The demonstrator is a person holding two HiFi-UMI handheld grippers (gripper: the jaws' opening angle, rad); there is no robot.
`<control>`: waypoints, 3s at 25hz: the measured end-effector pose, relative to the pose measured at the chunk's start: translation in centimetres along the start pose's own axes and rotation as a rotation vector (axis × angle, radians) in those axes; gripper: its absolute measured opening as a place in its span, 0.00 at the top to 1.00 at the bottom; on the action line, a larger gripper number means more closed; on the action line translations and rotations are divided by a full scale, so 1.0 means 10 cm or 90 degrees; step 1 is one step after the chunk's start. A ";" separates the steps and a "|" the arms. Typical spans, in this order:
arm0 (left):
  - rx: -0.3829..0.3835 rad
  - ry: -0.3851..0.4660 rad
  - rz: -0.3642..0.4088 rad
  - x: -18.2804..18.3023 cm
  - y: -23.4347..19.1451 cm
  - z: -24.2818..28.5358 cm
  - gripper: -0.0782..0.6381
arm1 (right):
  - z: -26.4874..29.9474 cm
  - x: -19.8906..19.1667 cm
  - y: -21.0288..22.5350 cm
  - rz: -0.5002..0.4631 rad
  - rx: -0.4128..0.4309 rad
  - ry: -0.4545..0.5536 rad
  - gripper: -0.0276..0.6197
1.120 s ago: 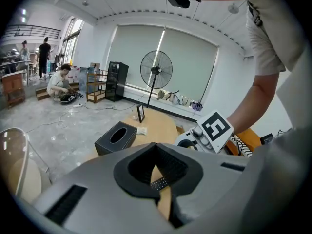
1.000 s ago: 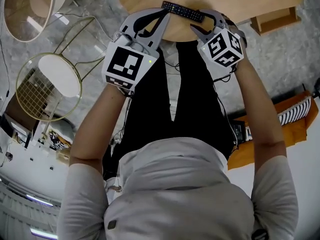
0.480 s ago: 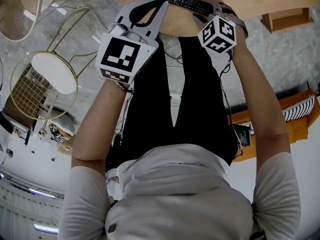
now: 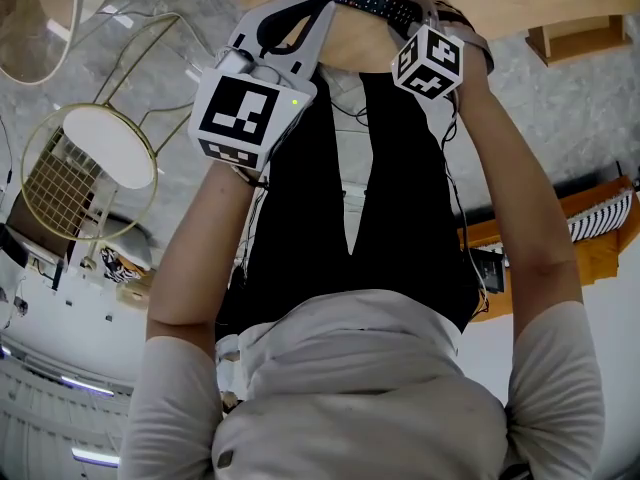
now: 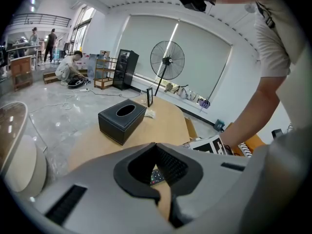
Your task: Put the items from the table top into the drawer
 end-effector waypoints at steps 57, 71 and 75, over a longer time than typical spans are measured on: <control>-0.195 0.184 0.294 2.04 1.82 -2.82 0.88 | -4.99 0.60 -1.00 0.492 -0.463 0.251 0.60; -0.231 0.152 0.350 2.35 3.09 -2.01 0.88 | -5.22 -0.96 -1.26 0.578 -0.470 0.252 0.60; -0.226 0.151 0.356 2.51 3.56 -1.63 0.88 | -5.32 -1.56 -1.22 0.583 -0.465 0.255 0.60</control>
Point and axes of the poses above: the fingertips, and each gripper's own axes: z forward along the fingers, y to its right, x out of its top, the point moved 5 cm from there along -z, backward along the fingers, and after that the axes turned 4 degrees about -y, right-handed, at the moved point
